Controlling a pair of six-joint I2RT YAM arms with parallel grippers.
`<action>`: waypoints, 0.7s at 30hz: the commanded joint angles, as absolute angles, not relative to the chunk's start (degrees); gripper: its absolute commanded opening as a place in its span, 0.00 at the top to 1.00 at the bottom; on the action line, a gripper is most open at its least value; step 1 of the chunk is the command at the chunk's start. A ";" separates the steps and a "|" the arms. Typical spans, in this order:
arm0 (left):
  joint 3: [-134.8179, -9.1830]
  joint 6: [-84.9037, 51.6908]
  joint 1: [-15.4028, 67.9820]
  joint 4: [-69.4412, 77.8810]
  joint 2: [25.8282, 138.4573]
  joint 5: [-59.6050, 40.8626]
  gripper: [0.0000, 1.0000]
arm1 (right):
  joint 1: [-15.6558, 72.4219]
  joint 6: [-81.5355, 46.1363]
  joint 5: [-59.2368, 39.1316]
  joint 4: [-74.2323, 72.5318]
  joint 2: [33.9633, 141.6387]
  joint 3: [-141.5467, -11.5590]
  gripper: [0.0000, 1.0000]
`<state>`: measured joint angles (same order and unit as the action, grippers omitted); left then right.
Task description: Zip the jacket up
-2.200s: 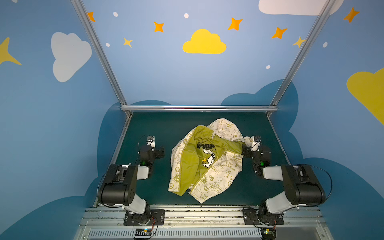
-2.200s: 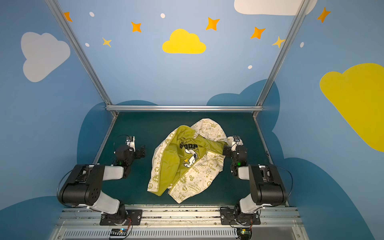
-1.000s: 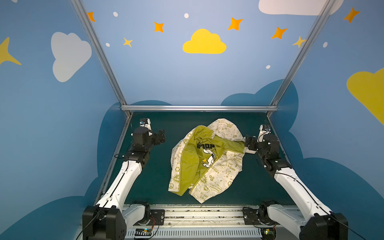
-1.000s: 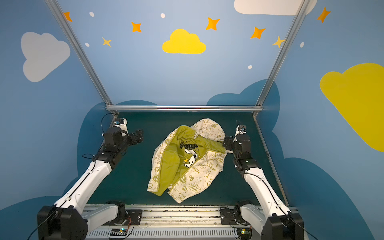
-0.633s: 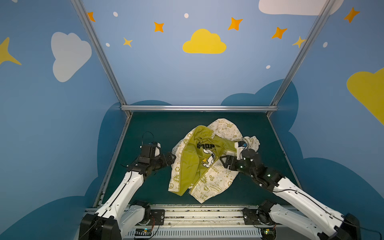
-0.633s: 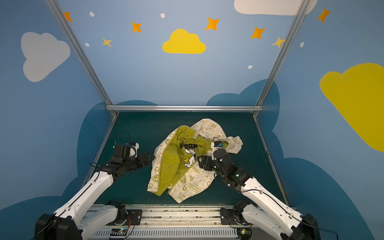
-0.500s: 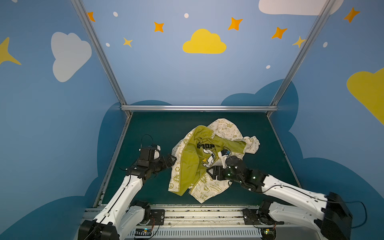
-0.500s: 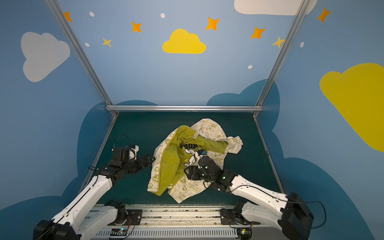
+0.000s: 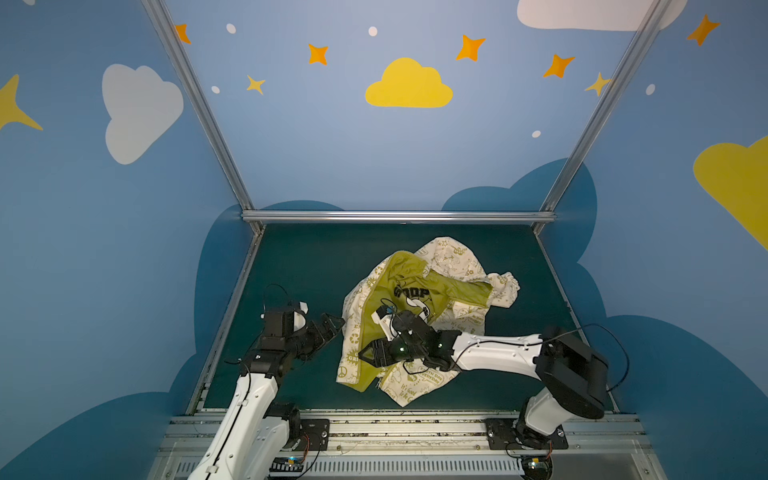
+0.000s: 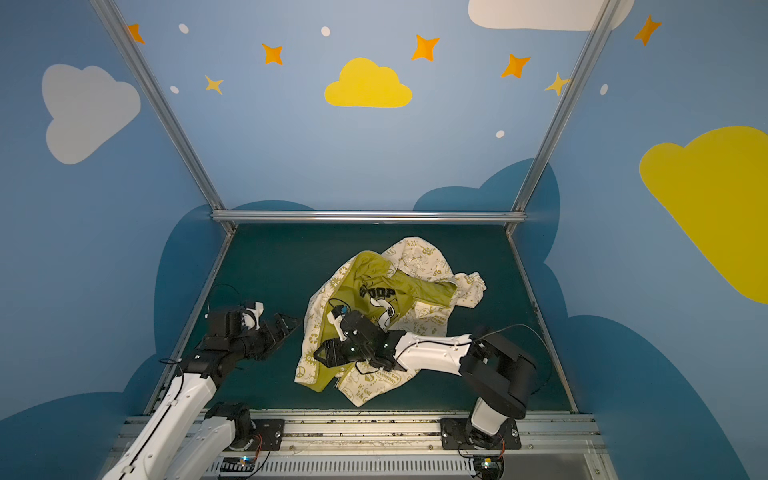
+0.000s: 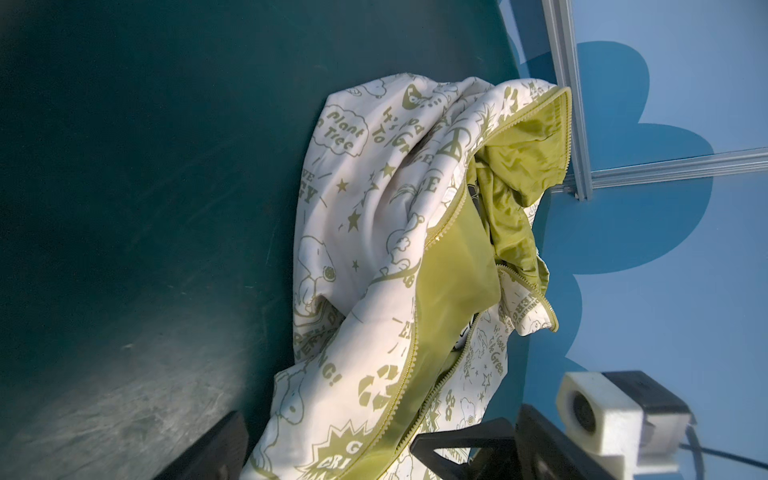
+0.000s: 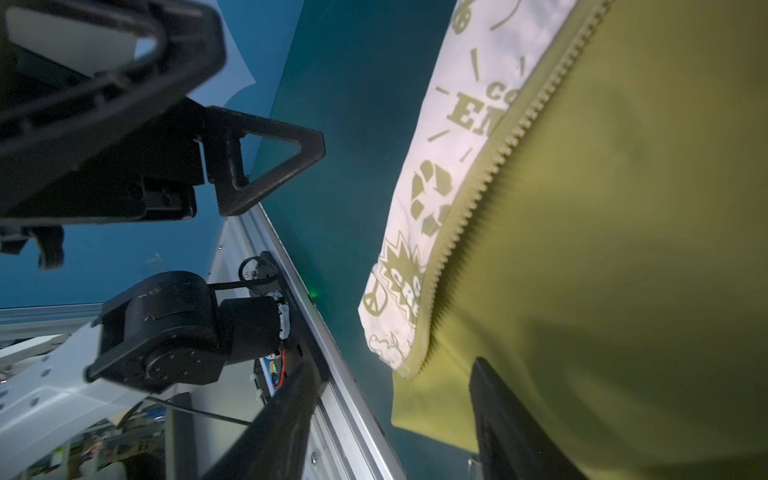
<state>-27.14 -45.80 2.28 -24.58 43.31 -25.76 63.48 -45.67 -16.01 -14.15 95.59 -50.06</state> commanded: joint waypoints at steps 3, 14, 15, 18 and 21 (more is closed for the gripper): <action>-27.69 -45.26 0.49 -28.03 42.59 -26.74 0.00 | 60.93 -48.58 -23.19 -21.63 100.42 -51.02 0.46; -27.79 -45.24 0.09 -29.10 40.98 -24.52 0.01 | 60.54 -49.96 -28.24 -24.08 104.53 -53.34 0.56; -27.70 -45.39 0.06 -28.88 41.02 -24.74 0.01 | 60.46 -50.22 -28.55 -24.34 104.90 -53.43 0.56; -27.78 -45.61 0.07 -28.71 41.47 -25.61 0.01 | 60.36 -50.62 -30.77 -25.39 106.83 -54.88 0.56; -29.16 -45.46 0.04 -30.55 41.28 -26.73 0.01 | 60.38 -51.22 -34.36 -27.12 109.16 -56.89 0.56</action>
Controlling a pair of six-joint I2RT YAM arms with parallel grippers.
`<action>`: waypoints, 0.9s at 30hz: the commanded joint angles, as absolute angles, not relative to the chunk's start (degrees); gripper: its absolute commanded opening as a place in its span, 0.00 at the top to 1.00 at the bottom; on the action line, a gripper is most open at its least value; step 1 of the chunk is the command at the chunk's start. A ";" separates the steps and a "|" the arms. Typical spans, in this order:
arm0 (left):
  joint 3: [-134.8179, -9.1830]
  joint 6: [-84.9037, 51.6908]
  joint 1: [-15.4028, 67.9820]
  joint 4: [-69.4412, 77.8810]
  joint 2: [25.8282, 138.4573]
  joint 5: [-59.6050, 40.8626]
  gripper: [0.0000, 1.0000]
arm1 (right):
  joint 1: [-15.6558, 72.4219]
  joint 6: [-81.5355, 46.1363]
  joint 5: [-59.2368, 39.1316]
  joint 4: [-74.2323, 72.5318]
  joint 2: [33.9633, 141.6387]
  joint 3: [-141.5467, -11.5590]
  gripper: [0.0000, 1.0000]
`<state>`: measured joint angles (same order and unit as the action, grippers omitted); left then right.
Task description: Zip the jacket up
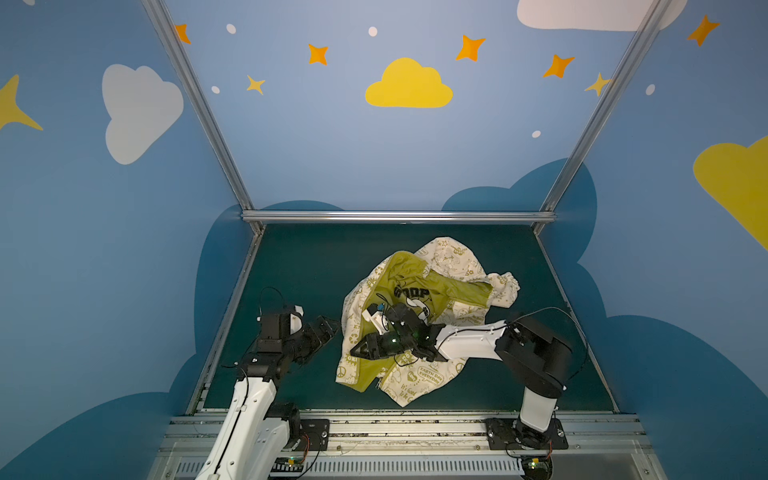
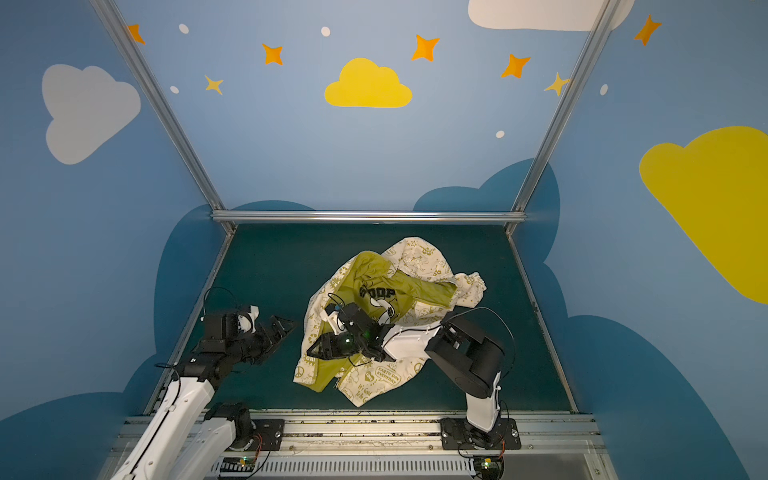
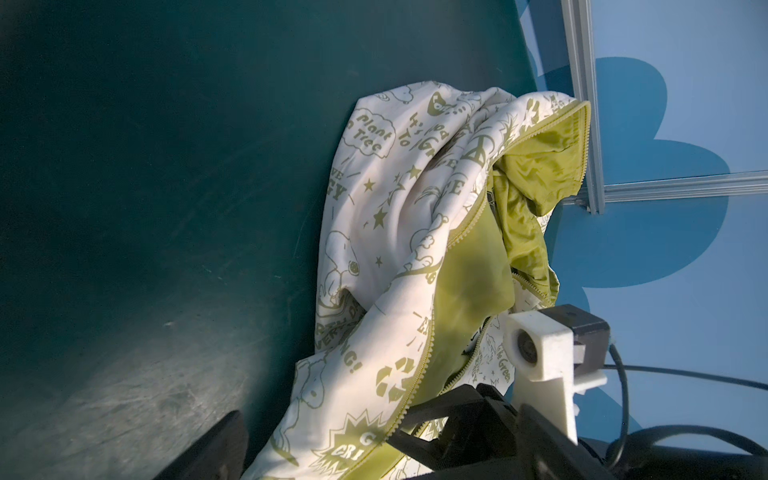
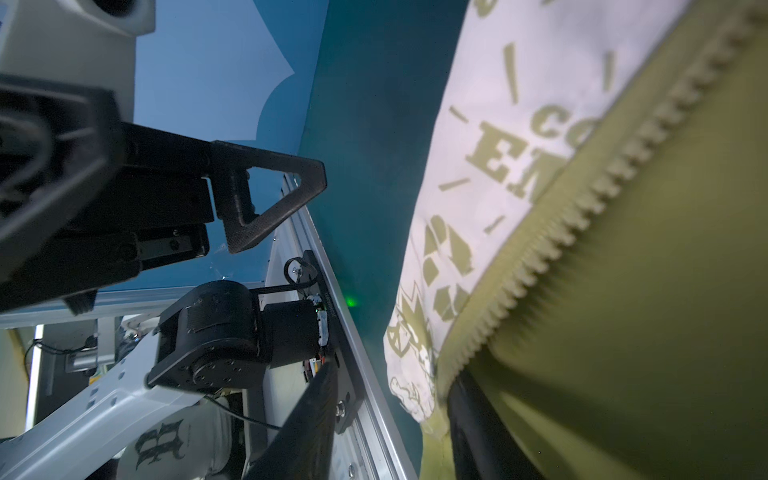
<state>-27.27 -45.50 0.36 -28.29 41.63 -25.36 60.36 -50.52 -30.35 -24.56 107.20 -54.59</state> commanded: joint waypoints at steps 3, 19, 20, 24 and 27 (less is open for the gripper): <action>-31.11 -44.71 0.08 -33.90 39.50 -25.84 0.01 | 60.29 -52.35 -35.37 -27.43 110.57 -57.93 0.55; -30.74 -67.37 7.29 -19.94 26.02 -27.10 0.01 | 56.57 -55.98 -27.96 -31.01 98.98 -50.54 1.00; -30.76 -69.38 8.47 -18.37 25.43 -25.92 0.01 | 56.51 -56.69 -28.92 -31.70 99.74 -51.68 1.00; -32.41 -72.11 11.14 -15.43 24.91 -24.52 0.01 | 56.29 -60.01 -33.10 -36.88 104.32 -56.57 1.00; -35.61 -70.45 11.25 -19.49 25.75 -25.04 0.01 | 54.89 -61.97 -32.64 -40.73 104.61 -57.82 1.00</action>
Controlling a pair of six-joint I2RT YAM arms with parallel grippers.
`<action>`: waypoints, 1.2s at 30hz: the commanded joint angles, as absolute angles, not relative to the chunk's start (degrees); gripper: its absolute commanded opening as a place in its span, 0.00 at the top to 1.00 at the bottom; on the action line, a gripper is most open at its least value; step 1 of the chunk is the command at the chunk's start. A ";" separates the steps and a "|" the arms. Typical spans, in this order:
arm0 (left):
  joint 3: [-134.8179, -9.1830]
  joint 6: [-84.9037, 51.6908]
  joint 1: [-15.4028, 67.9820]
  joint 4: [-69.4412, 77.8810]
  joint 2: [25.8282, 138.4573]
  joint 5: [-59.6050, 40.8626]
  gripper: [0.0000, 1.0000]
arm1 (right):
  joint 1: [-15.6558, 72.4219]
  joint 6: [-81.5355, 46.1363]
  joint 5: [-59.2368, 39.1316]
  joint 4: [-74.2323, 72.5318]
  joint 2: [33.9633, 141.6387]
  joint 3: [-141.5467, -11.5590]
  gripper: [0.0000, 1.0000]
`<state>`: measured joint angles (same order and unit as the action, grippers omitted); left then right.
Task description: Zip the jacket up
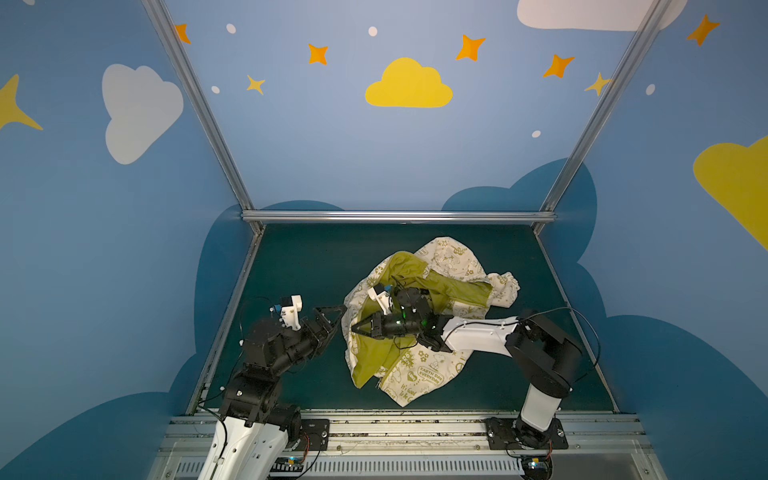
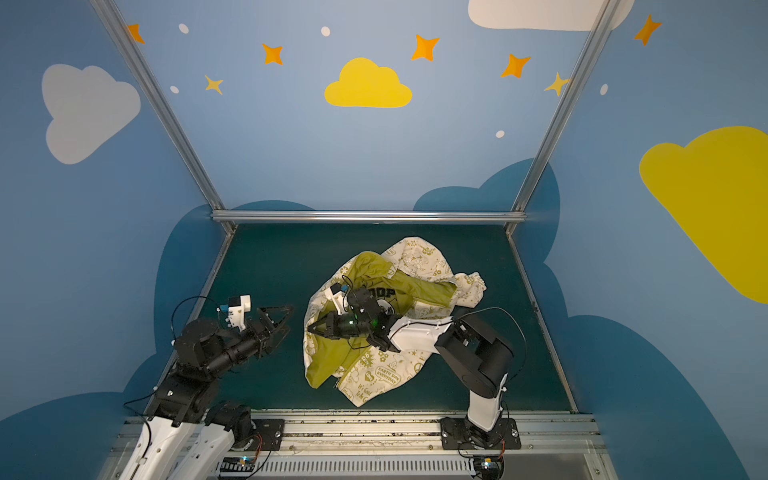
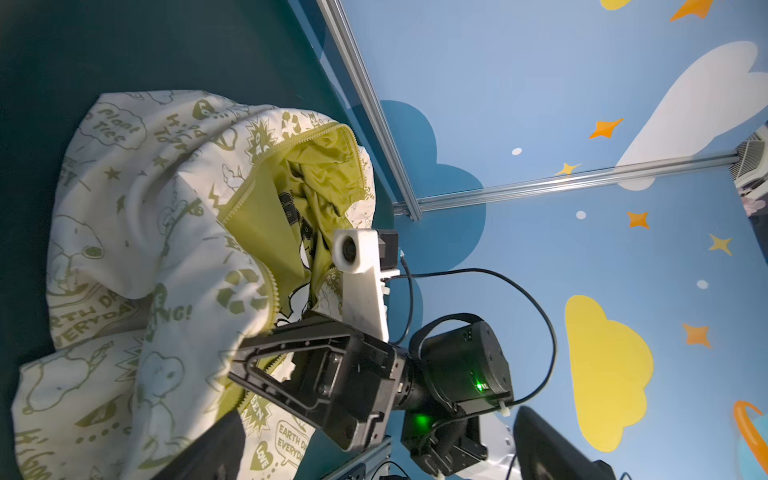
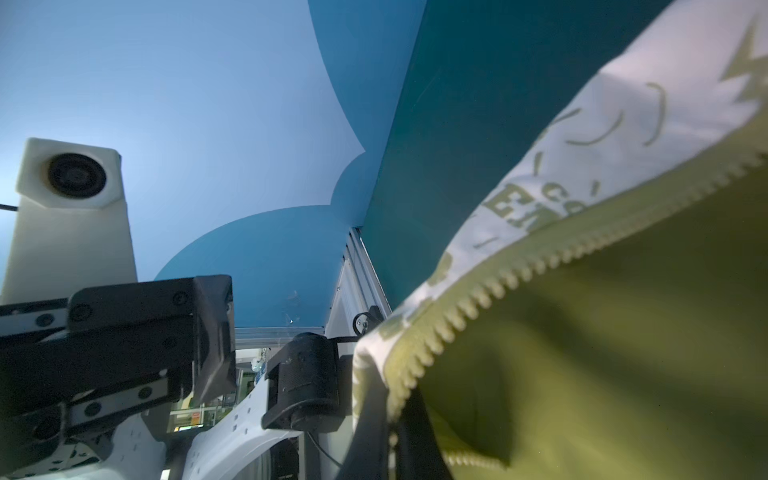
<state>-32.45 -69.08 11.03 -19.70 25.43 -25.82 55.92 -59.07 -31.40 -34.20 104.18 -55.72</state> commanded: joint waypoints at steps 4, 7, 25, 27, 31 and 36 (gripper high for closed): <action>-34.03 -73.31 11.63 -15.95 26.19 -27.01 0.01 | 53.49 -61.81 -34.79 -36.27 102.66 -60.76 1.00; -32.72 -75.75 13.47 -12.24 26.89 -27.26 0.01 | 53.31 -57.46 -37.39 -21.53 100.40 -65.08 1.00; -38.79 -64.62 17.03 -26.68 25.68 -18.17 0.01 | 53.96 -73.62 -44.60 -22.88 94.66 -61.39 1.00; -41.92 -62.37 17.00 -31.13 26.74 -17.59 0.01 | 54.21 -75.80 -44.85 -26.25 95.77 -61.95 1.00; -45.15 -61.55 17.04 -33.48 28.35 -19.18 0.01 | 54.32 -79.10 -45.19 -31.88 98.35 -64.05 1.00; -46.21 -62.52 17.05 -32.68 28.48 -21.29 0.01 | 54.10 -71.76 -40.74 -23.11 98.43 -67.98 1.00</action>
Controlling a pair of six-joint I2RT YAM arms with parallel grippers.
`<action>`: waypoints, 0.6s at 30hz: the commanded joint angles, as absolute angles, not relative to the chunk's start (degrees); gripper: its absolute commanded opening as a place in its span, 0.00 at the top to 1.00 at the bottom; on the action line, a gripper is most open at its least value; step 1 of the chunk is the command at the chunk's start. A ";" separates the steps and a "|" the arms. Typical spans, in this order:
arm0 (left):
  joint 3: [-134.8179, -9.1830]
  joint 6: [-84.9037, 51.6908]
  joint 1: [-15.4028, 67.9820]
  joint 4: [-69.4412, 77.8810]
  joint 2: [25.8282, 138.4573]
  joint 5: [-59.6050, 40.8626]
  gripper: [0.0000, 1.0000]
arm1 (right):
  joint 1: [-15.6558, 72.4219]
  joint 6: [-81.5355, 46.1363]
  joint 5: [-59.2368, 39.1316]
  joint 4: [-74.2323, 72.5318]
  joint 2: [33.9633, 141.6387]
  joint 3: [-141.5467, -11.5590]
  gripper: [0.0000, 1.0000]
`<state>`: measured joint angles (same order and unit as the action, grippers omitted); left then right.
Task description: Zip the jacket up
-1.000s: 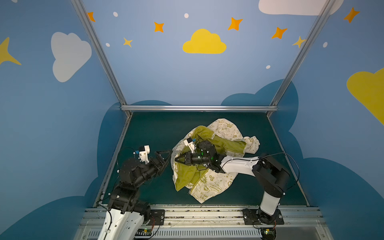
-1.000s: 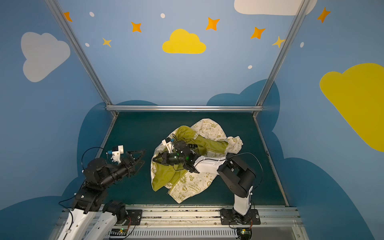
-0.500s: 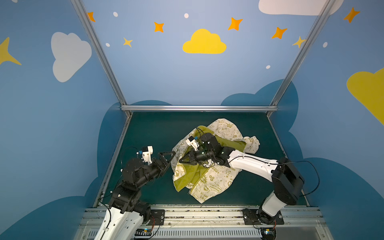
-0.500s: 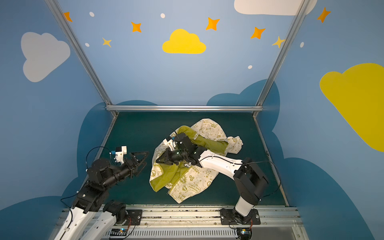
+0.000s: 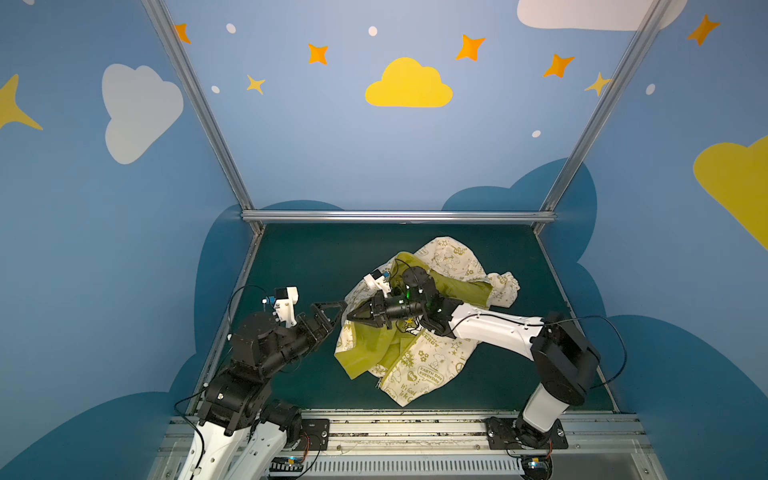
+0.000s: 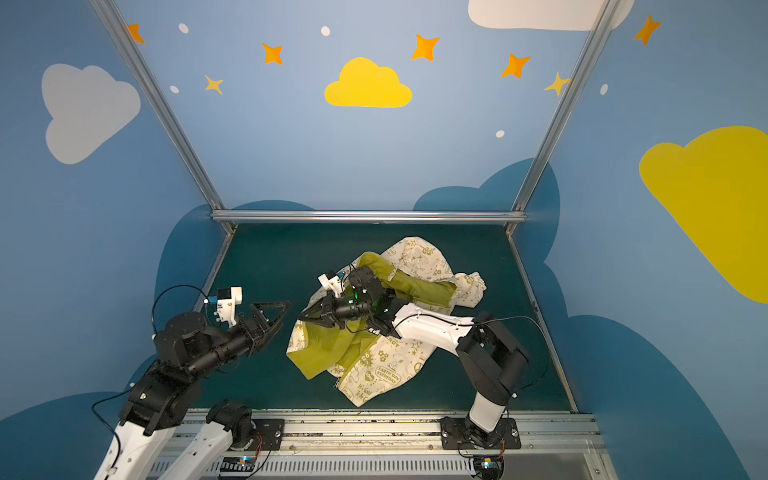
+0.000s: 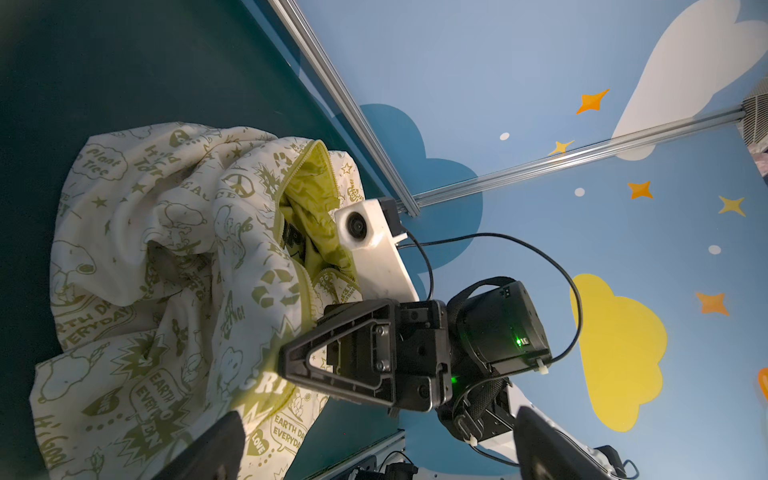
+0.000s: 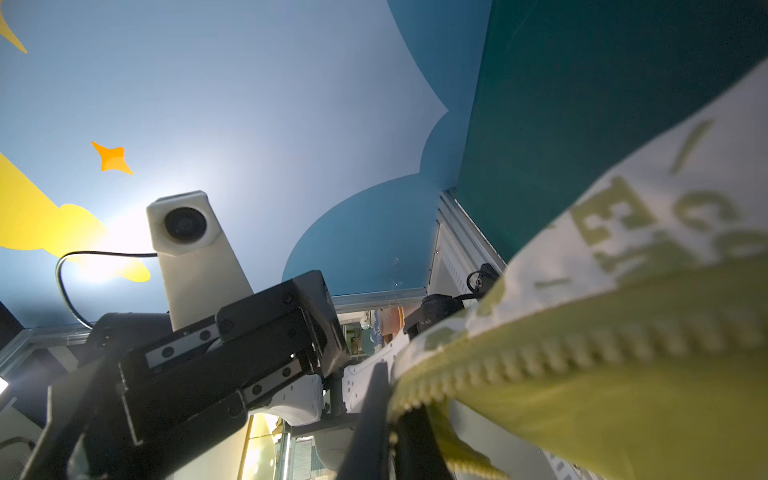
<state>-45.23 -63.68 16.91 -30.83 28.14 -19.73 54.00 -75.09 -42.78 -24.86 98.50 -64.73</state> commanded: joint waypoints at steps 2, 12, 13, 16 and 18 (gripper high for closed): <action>-45.94 -62.84 17.03 -33.05 28.51 -21.70 0.01 | 53.81 -70.05 -39.31 -21.80 98.52 -68.79 1.00; -37.62 -71.08 19.86 -21.53 27.14 -25.77 0.01 | 51.37 -73.69 -38.64 -27.87 102.48 -70.51 1.00; -37.39 -71.44 20.21 -21.16 27.07 -25.75 0.01 | 51.22 -73.67 -38.55 -27.95 102.39 -70.57 1.00; -34.82 -73.42 21.67 -17.70 26.98 -25.13 0.01 | 50.56 -74.46 -39.04 -29.02 102.39 -70.59 1.00; -31.10 -76.33 22.68 -11.71 27.05 -23.21 0.01 | 50.08 -75.59 -39.71 -30.50 102.23 -70.24 1.00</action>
<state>-34.65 -72.58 21.58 -19.49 27.14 -24.56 50.63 -74.17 -39.09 -26.11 102.56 -68.79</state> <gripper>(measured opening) 0.994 0.048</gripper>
